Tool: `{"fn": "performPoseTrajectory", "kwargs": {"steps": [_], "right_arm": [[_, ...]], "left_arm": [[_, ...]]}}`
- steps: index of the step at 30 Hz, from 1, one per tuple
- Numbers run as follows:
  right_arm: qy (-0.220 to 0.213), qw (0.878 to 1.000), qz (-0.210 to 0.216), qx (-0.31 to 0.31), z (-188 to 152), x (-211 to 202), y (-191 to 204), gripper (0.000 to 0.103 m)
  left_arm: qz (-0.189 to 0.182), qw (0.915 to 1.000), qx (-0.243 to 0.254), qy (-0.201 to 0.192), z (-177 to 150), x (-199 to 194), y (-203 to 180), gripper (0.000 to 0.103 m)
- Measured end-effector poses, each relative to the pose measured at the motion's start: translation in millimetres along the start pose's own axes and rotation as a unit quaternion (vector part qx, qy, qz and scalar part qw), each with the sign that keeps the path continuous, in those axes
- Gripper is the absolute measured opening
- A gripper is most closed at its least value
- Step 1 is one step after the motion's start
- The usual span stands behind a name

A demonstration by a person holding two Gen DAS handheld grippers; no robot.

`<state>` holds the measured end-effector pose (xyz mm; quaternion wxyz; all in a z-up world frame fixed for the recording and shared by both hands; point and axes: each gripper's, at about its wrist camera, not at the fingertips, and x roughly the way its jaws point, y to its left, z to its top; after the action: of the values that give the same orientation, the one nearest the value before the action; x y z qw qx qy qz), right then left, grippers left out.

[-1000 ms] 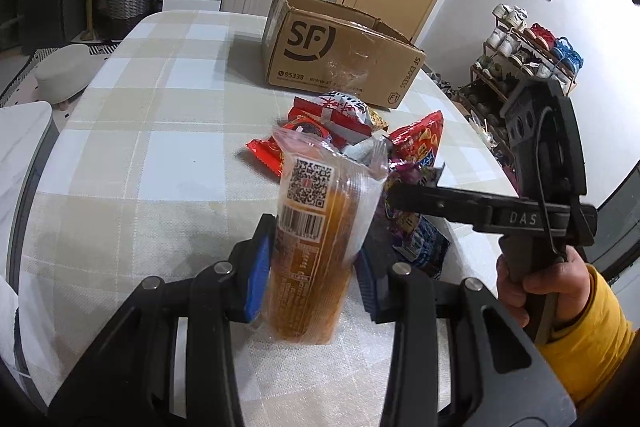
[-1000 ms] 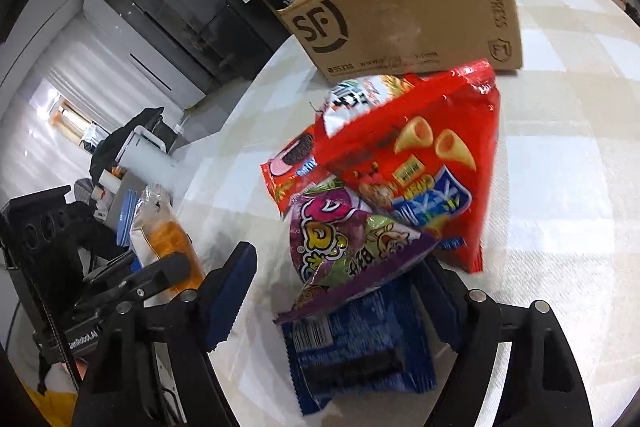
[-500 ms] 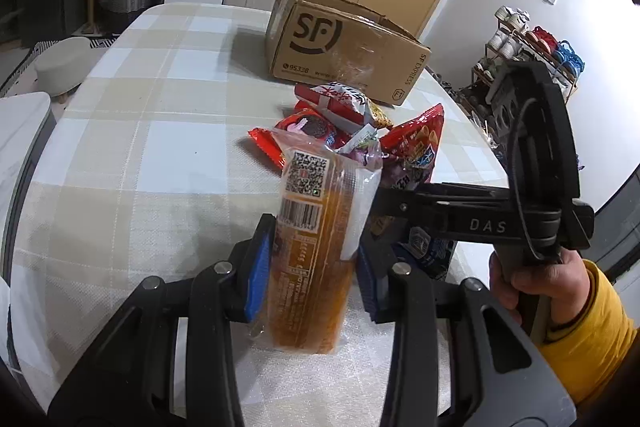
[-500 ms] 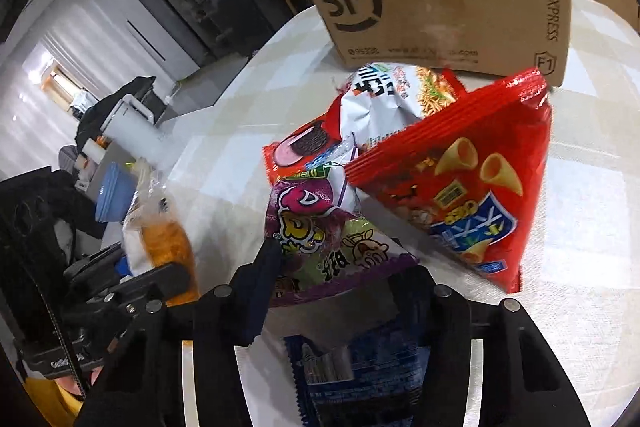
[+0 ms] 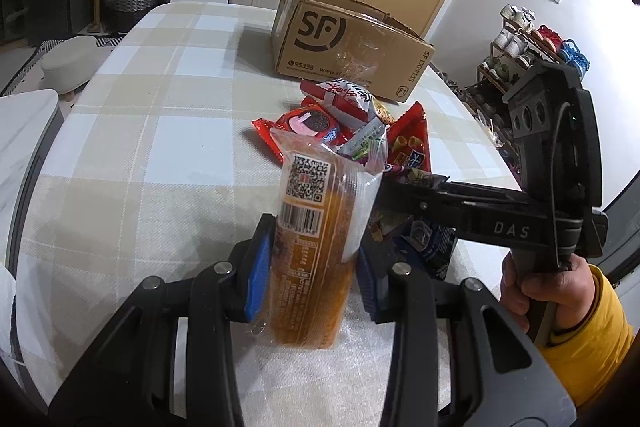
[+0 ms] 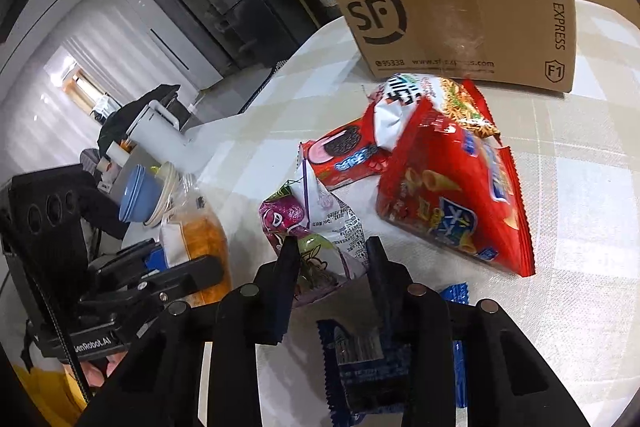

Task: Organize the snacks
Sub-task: 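Lift the bread-roll bag with the left tool while the right tool carries the purple bag toward the box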

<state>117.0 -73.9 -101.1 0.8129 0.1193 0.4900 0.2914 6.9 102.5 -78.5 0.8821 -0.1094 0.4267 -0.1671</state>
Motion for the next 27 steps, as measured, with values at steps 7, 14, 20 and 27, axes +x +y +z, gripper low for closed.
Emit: {"fn": "performPoseTrajectory", "kwargs": {"steps": [7, 14, 20, 27], "right_arm": [[-0.028, 0.999, 0.028, 0.034, -1.8, -11.1, -8.9, 0.033], [-0.058, 0.995, 0.051, 0.056, -6.1, -36.6, -19.8, 0.033], [-0.084, 0.993, 0.055, 0.067, -12.8, -64.5, -31.1, 0.033], [-0.111, 0.989, 0.062, 0.078, -25.0, -87.6, -38.1, 0.033]], "left_arm": [[0.006, 1.0000, -0.002, -0.004, -0.6, -6.5, 1.2, 0.034], [0.019, 0.9997, 0.013, -0.005, 0.1, -11.0, -9.1, 0.034], [0.025, 0.9994, -0.003, 0.024, -2.7, -1.0, -6.8, 0.028], [0.067, 0.9962, -0.029, 0.048, 2.1, 12.4, -6.0, 0.057]]}}
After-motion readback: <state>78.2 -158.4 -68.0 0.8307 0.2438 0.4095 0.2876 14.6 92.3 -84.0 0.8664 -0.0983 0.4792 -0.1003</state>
